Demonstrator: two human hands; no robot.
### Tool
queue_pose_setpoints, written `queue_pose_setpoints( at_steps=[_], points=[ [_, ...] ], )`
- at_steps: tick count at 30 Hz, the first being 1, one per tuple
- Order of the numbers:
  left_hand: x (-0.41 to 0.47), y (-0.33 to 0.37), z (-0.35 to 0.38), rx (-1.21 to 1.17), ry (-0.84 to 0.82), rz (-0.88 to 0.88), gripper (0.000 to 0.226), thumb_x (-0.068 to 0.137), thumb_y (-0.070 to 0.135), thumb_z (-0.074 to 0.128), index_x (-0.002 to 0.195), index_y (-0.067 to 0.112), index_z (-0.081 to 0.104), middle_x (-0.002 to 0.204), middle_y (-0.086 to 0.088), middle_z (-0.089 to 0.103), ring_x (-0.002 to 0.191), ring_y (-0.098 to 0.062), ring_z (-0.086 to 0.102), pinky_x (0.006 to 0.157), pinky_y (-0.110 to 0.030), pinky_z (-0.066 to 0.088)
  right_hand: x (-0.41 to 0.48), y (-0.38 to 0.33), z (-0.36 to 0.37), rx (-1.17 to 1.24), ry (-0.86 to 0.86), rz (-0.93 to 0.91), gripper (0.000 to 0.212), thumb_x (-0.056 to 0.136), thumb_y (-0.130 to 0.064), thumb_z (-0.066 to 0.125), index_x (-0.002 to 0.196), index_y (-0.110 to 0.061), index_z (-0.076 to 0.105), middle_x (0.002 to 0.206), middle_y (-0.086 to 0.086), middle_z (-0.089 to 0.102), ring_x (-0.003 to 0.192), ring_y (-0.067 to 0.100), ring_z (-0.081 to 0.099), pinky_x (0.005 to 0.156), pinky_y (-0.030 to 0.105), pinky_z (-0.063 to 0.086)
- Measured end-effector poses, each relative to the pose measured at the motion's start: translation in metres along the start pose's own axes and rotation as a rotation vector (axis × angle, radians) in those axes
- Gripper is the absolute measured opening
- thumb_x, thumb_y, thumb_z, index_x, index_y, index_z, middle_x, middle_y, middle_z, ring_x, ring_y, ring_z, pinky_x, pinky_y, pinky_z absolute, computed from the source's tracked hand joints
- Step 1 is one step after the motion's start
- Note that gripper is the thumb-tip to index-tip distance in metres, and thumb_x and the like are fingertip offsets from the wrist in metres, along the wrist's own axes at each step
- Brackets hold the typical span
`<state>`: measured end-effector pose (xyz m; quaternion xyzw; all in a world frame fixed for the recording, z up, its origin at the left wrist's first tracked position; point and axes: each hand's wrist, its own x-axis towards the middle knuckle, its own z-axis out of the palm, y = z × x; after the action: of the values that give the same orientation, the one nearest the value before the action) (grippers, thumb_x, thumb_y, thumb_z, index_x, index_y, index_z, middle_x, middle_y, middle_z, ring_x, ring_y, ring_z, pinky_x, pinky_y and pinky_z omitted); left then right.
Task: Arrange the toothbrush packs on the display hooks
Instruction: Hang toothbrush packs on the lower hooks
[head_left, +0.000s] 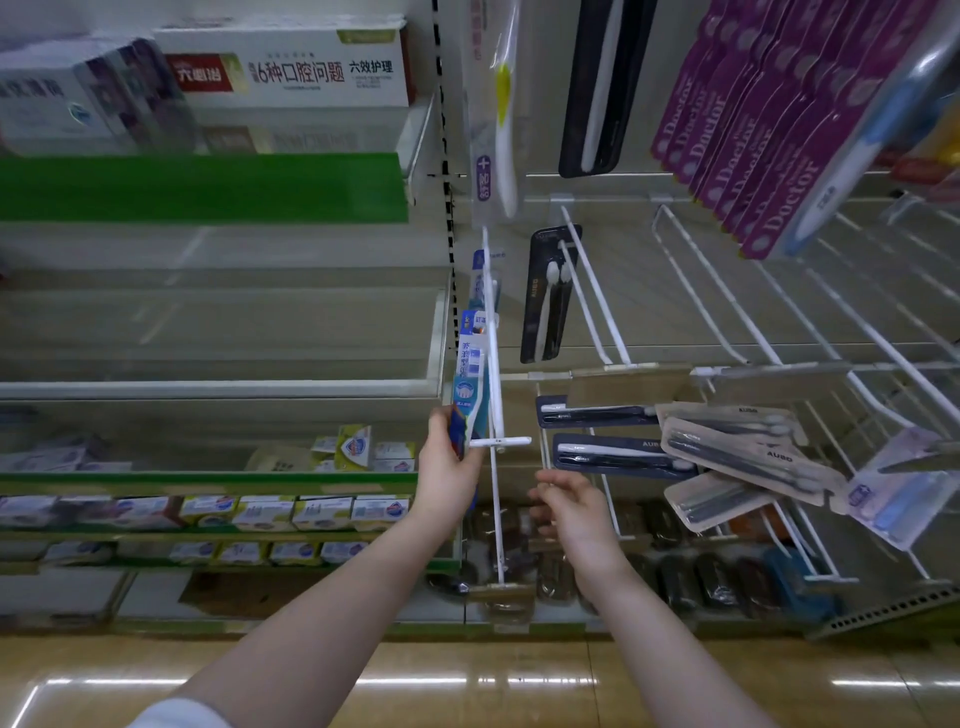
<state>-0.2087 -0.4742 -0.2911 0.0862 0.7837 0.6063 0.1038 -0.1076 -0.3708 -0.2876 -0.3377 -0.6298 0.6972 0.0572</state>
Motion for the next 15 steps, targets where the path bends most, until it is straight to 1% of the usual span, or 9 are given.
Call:
queue_pose_setpoints(
  at_steps=[4,6,8,11,15],
  points=[
    [-0.002,0.001,0.005,-0.006,-0.001,-0.004,0.044,0.089,0.009,0.059,0.129,0.013,0.039,0.114,-0.001,0.055,0.107,-0.015,0.056,0.095,-0.033,0.048,-0.001,0.002,-0.002,0.001,-0.001,-0.003,0.015,0.095,-0.011,0.049,0.105,-0.018,0.058,0.096,0.001,0.063,0.088,0.015,0.06,0.069,0.024,0.045],
    [-0.003,0.001,0.008,-0.039,0.027,-0.023,0.043,0.09,0.007,0.058,0.128,0.01,0.039,0.11,-0.002,0.056,0.106,-0.017,0.058,0.096,-0.039,0.049,-0.002,0.003,-0.004,0.007,0.004,-0.004,0.015,0.095,-0.011,0.05,0.106,-0.017,0.058,0.096,0.001,0.063,0.087,0.015,0.06,0.067,0.024,0.045],
    [-0.005,0.0,0.009,-0.067,0.054,-0.032,0.039,0.09,0.007,0.058,0.124,0.007,0.038,0.103,0.001,0.056,0.104,-0.02,0.059,0.095,-0.043,0.05,-0.003,0.004,-0.006,0.003,0.01,-0.004,0.016,0.095,-0.01,0.05,0.107,-0.016,0.058,0.096,0.001,0.063,0.086,0.016,0.061,0.068,0.025,0.048],
    [-0.008,0.001,0.011,-0.103,0.083,-0.007,0.032,0.09,0.003,0.056,0.116,0.01,0.039,0.096,0.008,0.055,0.095,-0.014,0.059,0.093,-0.039,0.05,-0.005,0.005,-0.01,-0.005,0.011,-0.015,0.017,0.095,-0.01,0.049,0.108,-0.015,0.058,0.097,0.002,0.063,0.087,0.017,0.061,0.074,0.028,0.049],
    [-0.007,0.004,0.013,-0.071,0.062,0.036,0.032,0.09,0.001,0.055,0.116,0.012,0.039,0.097,0.01,0.054,0.096,-0.012,0.057,0.087,-0.029,0.048,-0.006,0.006,-0.012,-0.009,0.008,-0.018,0.017,0.095,-0.009,0.049,0.108,-0.014,0.058,0.096,0.002,0.063,0.087,0.017,0.061,0.076,0.03,0.051]
  ],
)
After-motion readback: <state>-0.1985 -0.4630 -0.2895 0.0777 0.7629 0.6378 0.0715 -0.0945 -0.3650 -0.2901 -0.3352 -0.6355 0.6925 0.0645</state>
